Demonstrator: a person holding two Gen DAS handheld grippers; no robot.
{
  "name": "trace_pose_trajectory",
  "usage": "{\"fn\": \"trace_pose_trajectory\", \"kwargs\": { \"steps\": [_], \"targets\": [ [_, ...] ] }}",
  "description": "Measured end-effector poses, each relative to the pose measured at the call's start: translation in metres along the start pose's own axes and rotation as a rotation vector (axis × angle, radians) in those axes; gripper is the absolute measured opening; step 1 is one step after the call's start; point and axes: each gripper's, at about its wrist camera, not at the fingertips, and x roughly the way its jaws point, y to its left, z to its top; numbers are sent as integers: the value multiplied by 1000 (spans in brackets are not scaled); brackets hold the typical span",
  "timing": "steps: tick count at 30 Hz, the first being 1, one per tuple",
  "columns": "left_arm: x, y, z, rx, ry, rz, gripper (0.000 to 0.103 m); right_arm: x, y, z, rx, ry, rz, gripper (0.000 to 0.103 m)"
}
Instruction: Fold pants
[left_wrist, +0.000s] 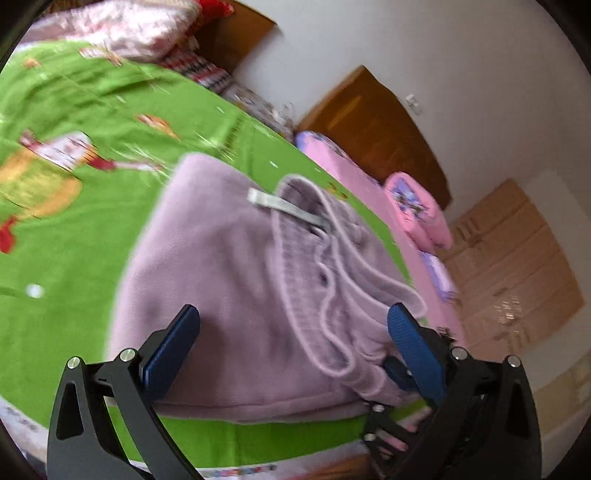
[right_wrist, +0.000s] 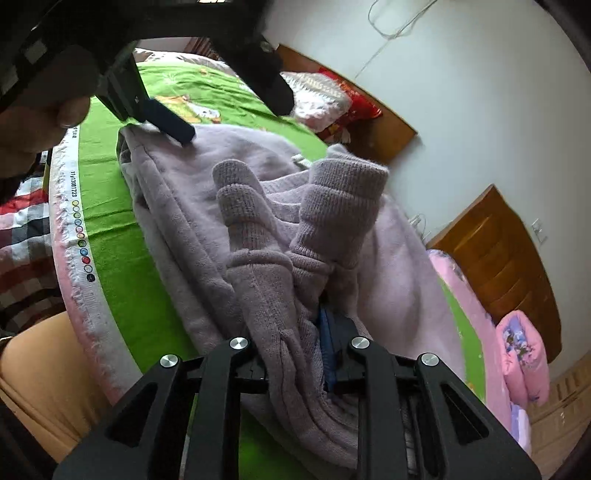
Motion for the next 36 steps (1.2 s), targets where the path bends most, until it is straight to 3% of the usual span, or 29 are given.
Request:
{"fn": "trace_pose_trajectory", "kwargs": {
  "steps": [2,5,8,11,13,14,15,17,21,23,25,27,28,30,32,36],
  "targets": [
    [7,-11,0,23,30,1,101,-4,8,-1,-23,-29,-55,21],
    [17,-27,2,9,104,-111,101,-23,35,-8,-77,-40,-105,21],
    [31,-47,8,47,160,-47,101,-30,40,-13,-83,-54,-126,21],
    [58,-50,17,-3,262,18,101,-40,43,-17,-79,-71,-148,21],
    [72,-53,20,8,280,44,101,-50,47,-21,-81,-79,-142,24],
    [76,-53,21,7,281,60,101,-58,48,-18,-74,-99,-95,40],
    [80,-52,24,8,281,73,101,-67,46,-21,-60,-127,-32,64],
    [83,-50,25,9,282,77,101,-93,37,-25,2,-208,91,77],
    [75,-36,20,-36,275,22,101,-109,-11,-36,227,-230,245,77],
    [68,-30,19,-64,265,-19,101,-99,-44,-38,368,-211,314,78],
    [66,-26,17,-80,266,-43,101,-83,-62,-36,430,-172,385,82],
    [66,-24,15,-88,271,-49,101,-58,-59,-30,439,-105,476,83],
    [66,-23,14,-88,275,-46,101,-51,-51,-28,425,-91,561,83],
    [66,-22,11,-74,290,-36,101,-56,-39,-23,351,-110,663,83],
    [67,-22,7,-62,300,-28,101,-73,-17,-25,201,-143,643,83],
    [72,-25,7,-46,324,-30,101,-77,-25,-44,205,-114,605,80]
  ]
}}
